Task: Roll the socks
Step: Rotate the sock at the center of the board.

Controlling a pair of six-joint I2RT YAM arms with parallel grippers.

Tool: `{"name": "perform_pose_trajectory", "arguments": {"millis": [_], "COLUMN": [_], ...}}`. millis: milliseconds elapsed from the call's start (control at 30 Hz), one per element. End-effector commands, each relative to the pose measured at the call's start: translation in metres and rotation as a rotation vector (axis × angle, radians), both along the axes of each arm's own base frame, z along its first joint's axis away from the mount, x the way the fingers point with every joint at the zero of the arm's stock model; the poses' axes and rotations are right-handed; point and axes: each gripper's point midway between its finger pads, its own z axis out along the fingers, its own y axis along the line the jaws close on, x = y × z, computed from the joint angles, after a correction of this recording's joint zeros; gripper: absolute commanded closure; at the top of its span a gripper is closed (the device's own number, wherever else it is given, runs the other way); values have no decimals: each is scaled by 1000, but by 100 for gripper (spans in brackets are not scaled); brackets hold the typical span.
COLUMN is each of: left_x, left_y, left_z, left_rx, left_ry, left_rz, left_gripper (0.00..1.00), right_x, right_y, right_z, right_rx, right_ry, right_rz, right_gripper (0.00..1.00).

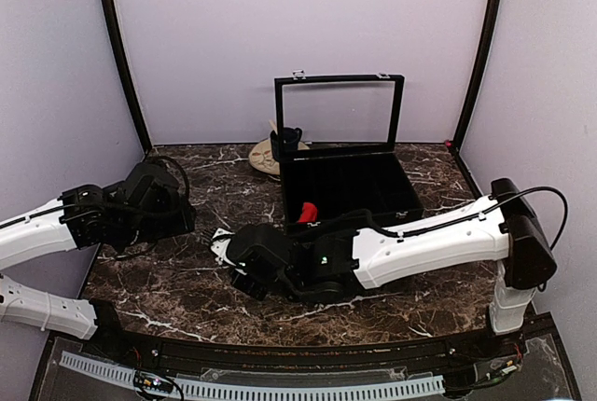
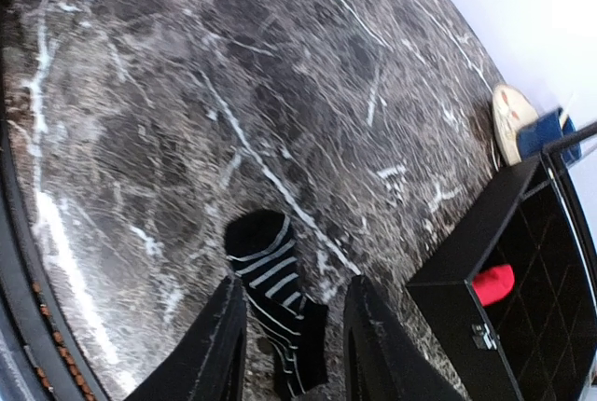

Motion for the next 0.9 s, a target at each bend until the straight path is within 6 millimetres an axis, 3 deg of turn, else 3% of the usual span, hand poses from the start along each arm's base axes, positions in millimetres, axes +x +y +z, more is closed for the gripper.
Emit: {"name": "perform_pose_trajectory", "arguments": {"millis": [0,167,367,533,600,867], "left_x": [1,-1,2,2,-1,-17], "left_y": [-6,-32,-78,-106,-114,-120], "left_z": [-19,-53,-75,-89,-94,-116], "left_rx": [11,-40,-184,-272,-303,-328], "left_ry": [33,116,192,285,325,481], "left_rz": [-43,-129,-278,-355,-383,-419], "left_gripper": [48,48,49,56,64,79], "right_x": [37,62,83,79,75,62], "right_y": [-25,-48,-73,-76,-76,-76], "right_z": [-9,-30,-51,-64,-69,-83], "right_rx": [-4,-10,26,27,25,22], "right_ry": [14,66,198,286,324,415], "right_rz": [-147,-224,-290,-243,-217,-152], "right_gripper": [68,80,95,100,100,100]}}
